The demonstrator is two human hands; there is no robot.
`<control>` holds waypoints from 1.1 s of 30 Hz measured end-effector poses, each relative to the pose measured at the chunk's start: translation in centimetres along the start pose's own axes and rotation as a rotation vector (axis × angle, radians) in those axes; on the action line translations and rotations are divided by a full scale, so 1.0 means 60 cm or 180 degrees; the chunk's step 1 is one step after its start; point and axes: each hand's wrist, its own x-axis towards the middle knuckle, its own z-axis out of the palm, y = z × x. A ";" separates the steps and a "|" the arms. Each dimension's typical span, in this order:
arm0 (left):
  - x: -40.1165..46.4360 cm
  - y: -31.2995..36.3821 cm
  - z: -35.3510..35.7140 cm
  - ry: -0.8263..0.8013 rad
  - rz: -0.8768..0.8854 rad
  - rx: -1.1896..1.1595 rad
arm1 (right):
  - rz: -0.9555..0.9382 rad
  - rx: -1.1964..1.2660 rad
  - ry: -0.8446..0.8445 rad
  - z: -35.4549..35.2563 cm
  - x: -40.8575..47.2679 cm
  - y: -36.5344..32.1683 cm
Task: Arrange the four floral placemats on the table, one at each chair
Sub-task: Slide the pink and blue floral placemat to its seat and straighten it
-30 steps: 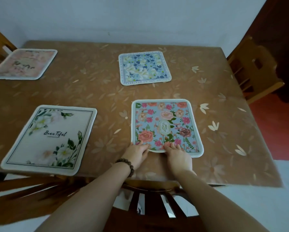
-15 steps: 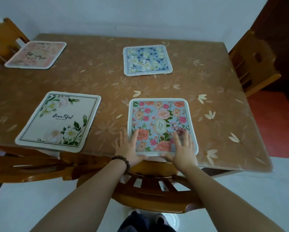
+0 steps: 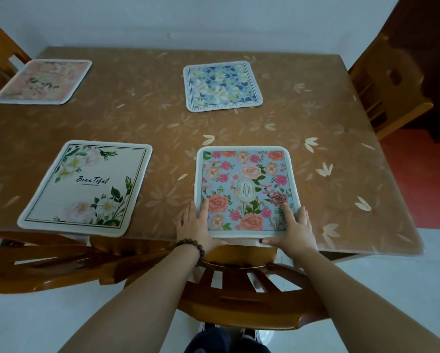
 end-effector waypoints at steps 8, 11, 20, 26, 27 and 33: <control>0.013 -0.034 -0.034 -0.0105 -0.0002 -0.0014 | -0.0153 -0.0104 0.0081 0.026 -0.025 -0.027; 0.011 -0.044 -0.037 -0.0082 -0.0108 -0.0033 | -0.0149 -0.0122 0.0182 0.020 -0.023 -0.026; 0.002 -0.037 -0.026 0.0254 0.0046 -0.0163 | -0.0119 -0.0322 0.0232 0.012 -0.021 -0.016; -0.013 -0.028 -0.024 0.0285 0.0092 -0.0001 | -0.0105 -0.0464 0.0202 0.012 -0.030 -0.010; -0.015 -0.028 -0.024 0.0295 0.0078 0.0041 | -0.0107 -0.0448 0.0187 0.013 -0.030 -0.009; -0.020 -0.022 -0.014 0.0292 0.0218 -0.0079 | -0.0110 -0.0481 0.0262 0.014 -0.031 -0.006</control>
